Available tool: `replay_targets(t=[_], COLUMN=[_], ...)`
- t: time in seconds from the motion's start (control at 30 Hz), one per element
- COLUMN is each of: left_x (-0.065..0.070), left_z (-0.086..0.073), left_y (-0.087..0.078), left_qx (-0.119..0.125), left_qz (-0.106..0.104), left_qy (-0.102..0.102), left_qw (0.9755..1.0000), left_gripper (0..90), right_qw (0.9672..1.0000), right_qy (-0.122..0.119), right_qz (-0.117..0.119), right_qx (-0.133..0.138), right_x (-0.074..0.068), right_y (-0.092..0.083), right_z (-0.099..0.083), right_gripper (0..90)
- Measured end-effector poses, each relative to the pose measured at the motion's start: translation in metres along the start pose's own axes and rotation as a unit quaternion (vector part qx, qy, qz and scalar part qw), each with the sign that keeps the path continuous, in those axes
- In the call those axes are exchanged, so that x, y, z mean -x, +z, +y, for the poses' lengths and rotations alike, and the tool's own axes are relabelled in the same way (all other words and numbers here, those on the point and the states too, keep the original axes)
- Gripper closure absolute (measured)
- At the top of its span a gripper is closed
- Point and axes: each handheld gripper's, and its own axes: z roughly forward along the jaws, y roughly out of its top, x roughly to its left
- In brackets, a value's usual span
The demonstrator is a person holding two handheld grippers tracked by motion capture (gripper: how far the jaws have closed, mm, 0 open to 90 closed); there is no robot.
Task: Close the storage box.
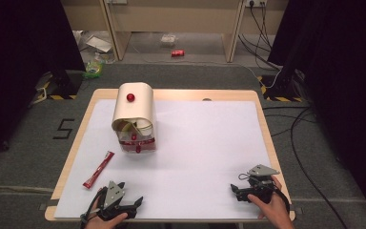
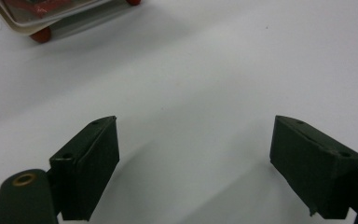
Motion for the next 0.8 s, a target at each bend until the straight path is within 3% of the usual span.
replay_targets(t=[0.5, 0.8], left_x=[0.01, 0.015], left_z=[-0.013, -0.023], left_y=[-0.008, -0.009], left_qx=[0.015, 0.039], left_qz=[-0.002, 0.009], left_qy=[0.005, -0.016], left_qw=[0.9999, 0.9991], left_gripper=[15.2, 15.4], right_qw=[1.0, 1.0], right_qy=[0.0, 0.0], right_qz=[0.0, 0.0], right_qx=[0.0, 0.0], right_x=[0.0, 0.0], right_y=[0.0, 0.0], right_z=[0.0, 0.0], right_gripper=[0.3, 0.3])
